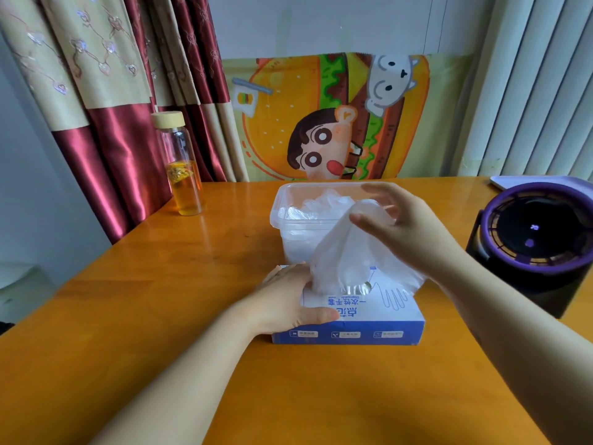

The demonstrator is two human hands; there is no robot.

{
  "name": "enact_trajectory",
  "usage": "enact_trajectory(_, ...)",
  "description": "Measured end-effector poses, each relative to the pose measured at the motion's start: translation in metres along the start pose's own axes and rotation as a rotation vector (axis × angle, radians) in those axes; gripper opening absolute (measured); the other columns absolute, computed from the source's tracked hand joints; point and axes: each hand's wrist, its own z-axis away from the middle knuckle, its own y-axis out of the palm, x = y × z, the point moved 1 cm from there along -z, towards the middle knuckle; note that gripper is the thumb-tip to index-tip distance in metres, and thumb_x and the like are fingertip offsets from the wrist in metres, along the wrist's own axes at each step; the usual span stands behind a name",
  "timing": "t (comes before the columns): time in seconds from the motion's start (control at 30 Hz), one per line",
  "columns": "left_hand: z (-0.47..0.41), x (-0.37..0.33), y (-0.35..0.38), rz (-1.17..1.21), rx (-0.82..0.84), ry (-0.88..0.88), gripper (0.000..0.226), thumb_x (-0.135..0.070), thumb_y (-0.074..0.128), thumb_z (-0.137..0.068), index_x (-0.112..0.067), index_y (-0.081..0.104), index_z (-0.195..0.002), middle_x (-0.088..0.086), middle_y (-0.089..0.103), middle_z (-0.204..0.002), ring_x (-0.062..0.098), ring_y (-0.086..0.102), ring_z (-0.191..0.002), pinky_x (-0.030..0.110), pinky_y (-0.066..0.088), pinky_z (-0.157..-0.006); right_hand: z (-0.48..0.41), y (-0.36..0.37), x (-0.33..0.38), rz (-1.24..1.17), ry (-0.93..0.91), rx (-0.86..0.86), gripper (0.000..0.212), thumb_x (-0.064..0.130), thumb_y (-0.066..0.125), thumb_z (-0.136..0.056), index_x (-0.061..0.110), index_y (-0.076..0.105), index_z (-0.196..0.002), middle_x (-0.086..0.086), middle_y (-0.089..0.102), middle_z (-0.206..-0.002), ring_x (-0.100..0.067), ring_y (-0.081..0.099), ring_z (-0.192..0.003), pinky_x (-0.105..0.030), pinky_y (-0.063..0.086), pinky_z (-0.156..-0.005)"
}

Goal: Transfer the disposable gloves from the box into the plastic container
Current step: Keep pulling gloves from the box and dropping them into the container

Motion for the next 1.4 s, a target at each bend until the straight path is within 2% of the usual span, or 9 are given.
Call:
enact_trajectory(0.2,0.000,0.001,-0.001,0.075,0.005,-0.050,0.055,-0.050,0.070,-0.080,-0.034,0.045,-0.126,-0.014,0.054,-0.132,0.008,0.051,-0.120,0.032,0.044,-0.100,0.003,-0.022,-0.005,0.092,0.035,-0.049,0.013,0.030,0.071,-0.081,0.018,0.068,-0.085,0.007,0.067,-0.085,-0.002,0.060,-0.079,-0.003,0.040,-0.066)
enact_trajectory(0.5,-0.010,-0.020,-0.012,0.466,-0.227,-0.057,0.078,-0.061,0.060,-0.072,-0.028,0.042,-0.141,-0.023,0.042,-0.136,-0.004,0.038,-0.126,0.020,0.033,-0.099,0.003,-0.035,-0.011,0.269,0.078,0.196,0.034,0.034,0.049,-0.095,0.011,0.071,-0.107,-0.003,0.071,-0.103,-0.020,0.064,-0.088,-0.021,0.050,-0.073)
enact_trajectory(0.67,-0.013,-0.033,-0.023,0.547,-0.399,-0.023,0.012,-0.032,0.060,-0.089,-0.035,0.062,-0.101,-0.020,0.062,-0.106,-0.001,0.057,-0.104,0.002,0.044,-0.074,0.003,-0.034,-0.019,0.221,0.050,0.175,0.026,0.030,0.055,-0.093,0.019,0.069,-0.112,0.006,0.068,-0.109,-0.007,0.059,-0.088,-0.012,0.042,-0.074)
enact_trajectory(0.77,-0.014,-0.033,-0.032,0.489,-0.511,-0.019,0.008,-0.028,0.058,-0.093,-0.034,0.063,-0.095,-0.021,0.062,-0.099,-0.004,0.057,-0.096,0.003,0.043,-0.073,0.003,-0.034,-0.022,0.176,0.035,0.127,0.022,0.028,0.060,-0.091,0.020,0.071,-0.108,0.008,0.070,-0.102,0.000,0.060,-0.082,-0.006,0.045,-0.070)
enact_trajectory(0.93,-0.014,-0.054,-0.046,0.496,-0.290,-0.024,0.034,-0.048,0.055,-0.088,-0.033,0.061,-0.118,-0.034,0.053,-0.101,-0.020,0.050,-0.091,-0.005,0.037,-0.066,0.003,-0.033,-0.018,0.129,-0.002,0.132,0.019,0.027,0.062,-0.089,0.021,0.071,-0.106,0.017,0.064,-0.094,0.010,0.056,-0.080,0.004,0.039,-0.070)
enact_trajectory(1.03,-0.021,-0.064,-0.052,0.369,-0.325,-0.072,0.038,-0.052,0.045,-0.094,-0.031,0.064,-0.120,-0.019,0.060,-0.107,-0.006,0.053,-0.095,0.006,0.036,-0.071,0.002,-0.033,-0.014,0.146,-0.026,0.126,0.020,0.027,0.063,-0.088,0.023,0.071,-0.106,0.017,0.064,-0.100,0.003,0.059,-0.088,0.004,0.039,-0.073)
enact_trajectory(1.13,-0.025,-0.075,-0.059,0.250,-0.408,-0.081,0.036,-0.043,0.038,-0.101,-0.033,0.072,-0.093,0.006,0.068,-0.091,0.019,0.061,-0.082,0.029,0.043,-0.068,0.002,-0.036,-0.013,0.176,-0.046,0.127,0.029,0.031,0.065,-0.085,0.025,0.067,-0.113,0.016,0.063,-0.109,-0.001,0.058,-0.096,-0.003,0.040,-0.079)
enact_trajectory(1.27,-0.025,-0.086,-0.075,0.347,-0.525,0.106,0.038,-0.030,0.040,-0.102,-0.024,0.073,-0.084,-0.002,0.072,-0.084,0.012,0.066,-0.084,0.039,0.054,-0.084,0.004,-0.041,-0.014,0.177,-0.010,0.185,0.046,0.039,0.068,-0.081,0.026,0.058,-0.124,0.020,0.057,-0.111,0.000,0.054,-0.097,-0.012,0.040,-0.085)
enact_trajectory(1.4,-0.024,-0.094,-0.090,0.546,-0.667,0.144,0.035,-0.025,0.041,-0.103,-0.009,0.069,-0.088,0.001,0.070,-0.072,0.008,0.068,-0.071,0.028,0.057,-0.071,0.009,-0.039,-0.017,0.107,0.020,0.297,0.054,0.038,0.070,-0.080,0.033,0.051,-0.129,0.017,0.061,-0.118,0.002,0.057,-0.100,-0.017,0.048,-0.088)
